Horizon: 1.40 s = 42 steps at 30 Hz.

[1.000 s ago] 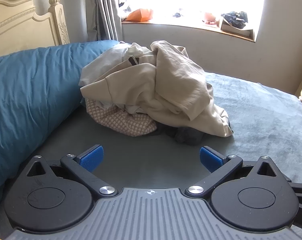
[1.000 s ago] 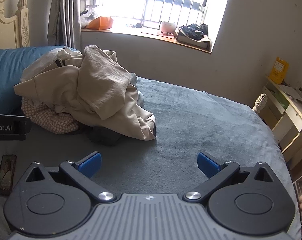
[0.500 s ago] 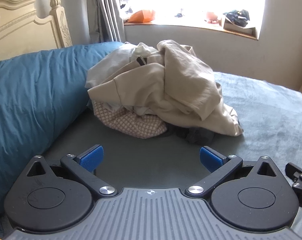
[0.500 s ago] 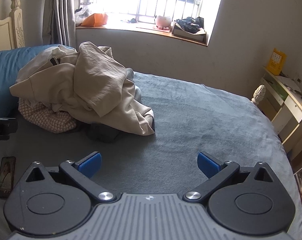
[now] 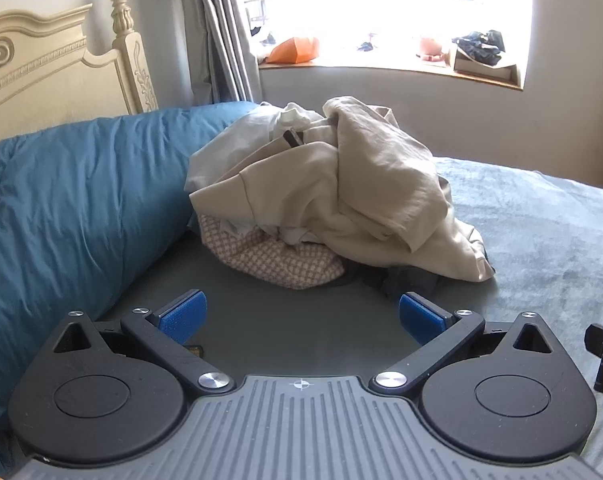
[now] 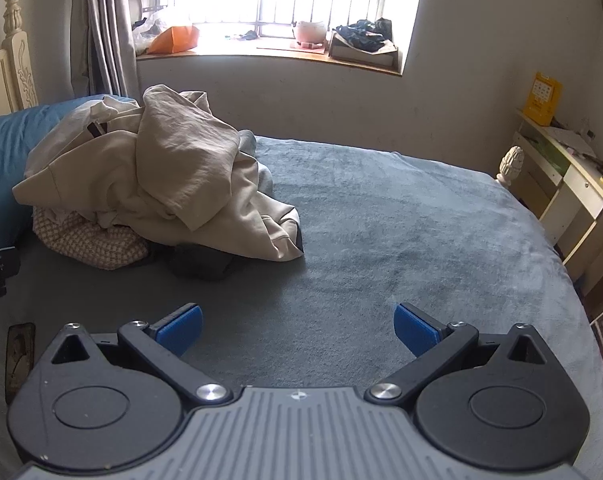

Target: Fold clothes

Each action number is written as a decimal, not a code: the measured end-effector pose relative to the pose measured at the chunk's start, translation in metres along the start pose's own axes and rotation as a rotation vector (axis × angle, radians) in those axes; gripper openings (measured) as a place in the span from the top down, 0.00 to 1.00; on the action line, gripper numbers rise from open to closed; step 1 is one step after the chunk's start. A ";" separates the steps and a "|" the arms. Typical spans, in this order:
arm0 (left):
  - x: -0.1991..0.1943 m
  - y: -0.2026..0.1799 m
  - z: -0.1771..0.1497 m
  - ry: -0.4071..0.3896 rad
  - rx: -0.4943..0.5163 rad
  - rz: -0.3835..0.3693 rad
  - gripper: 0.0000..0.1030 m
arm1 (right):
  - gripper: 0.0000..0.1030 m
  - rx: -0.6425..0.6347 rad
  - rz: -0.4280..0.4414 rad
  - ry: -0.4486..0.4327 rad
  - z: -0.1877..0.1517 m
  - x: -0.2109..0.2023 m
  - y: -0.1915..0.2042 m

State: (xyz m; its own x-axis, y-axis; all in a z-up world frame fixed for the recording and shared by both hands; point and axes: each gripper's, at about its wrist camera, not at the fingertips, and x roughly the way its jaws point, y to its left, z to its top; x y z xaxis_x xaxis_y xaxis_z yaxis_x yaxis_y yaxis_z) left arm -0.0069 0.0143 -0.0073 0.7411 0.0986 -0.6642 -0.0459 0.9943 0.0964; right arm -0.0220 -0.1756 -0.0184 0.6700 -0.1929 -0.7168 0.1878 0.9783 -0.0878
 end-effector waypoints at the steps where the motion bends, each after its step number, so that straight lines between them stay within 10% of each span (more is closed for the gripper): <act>1: 0.000 -0.001 0.000 0.002 0.001 0.001 0.00 | 0.00 -0.001 0.000 -0.001 0.000 0.000 0.000; 42: 0.016 -0.021 0.000 0.027 0.026 0.011 0.00 | 0.00 -0.001 -0.002 0.021 -0.001 0.021 -0.002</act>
State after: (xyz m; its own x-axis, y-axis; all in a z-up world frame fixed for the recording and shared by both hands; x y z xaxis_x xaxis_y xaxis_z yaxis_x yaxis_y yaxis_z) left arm 0.0055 -0.0054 -0.0200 0.7220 0.1108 -0.6830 -0.0362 0.9918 0.1225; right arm -0.0089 -0.1819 -0.0335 0.6542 -0.1928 -0.7313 0.1884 0.9780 -0.0893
